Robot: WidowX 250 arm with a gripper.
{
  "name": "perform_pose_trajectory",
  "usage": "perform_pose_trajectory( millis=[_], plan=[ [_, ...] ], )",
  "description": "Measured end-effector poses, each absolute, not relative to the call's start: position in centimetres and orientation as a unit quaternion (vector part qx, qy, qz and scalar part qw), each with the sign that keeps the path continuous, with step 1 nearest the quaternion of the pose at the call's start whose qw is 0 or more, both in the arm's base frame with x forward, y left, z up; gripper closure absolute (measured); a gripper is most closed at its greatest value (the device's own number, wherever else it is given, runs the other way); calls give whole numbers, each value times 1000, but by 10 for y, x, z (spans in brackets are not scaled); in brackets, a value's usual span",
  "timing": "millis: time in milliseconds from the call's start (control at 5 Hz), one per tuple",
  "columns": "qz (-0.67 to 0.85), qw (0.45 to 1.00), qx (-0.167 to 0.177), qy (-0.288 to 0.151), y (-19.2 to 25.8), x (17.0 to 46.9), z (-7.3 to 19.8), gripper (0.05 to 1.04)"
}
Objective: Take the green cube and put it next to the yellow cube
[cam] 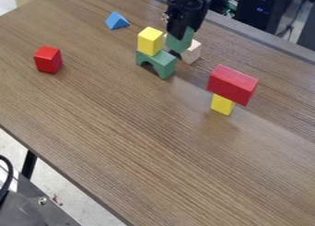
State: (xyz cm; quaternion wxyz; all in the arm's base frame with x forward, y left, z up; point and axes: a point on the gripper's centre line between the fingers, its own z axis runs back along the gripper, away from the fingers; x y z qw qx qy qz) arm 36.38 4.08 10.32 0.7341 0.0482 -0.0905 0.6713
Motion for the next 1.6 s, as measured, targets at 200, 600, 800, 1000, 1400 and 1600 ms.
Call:
perform_pose_trajectory(
  millis=[200, 600, 800, 1000, 1400, 1600],
  plan=[
    [676, 730, 55, -90, 46, 361, 100, 575],
    [688, 718, 65, -80, 54, 354, 93, 575],
    [688, 718, 68, -78, 55, 353, 90, 575],
    [690, 716, 71, -74, 55, 353, 84, 575],
    [690, 716, 74, -70, 55, 355, 79, 575],
    [691, 716, 73, -70, 56, 358, 78, 575]
  ],
)
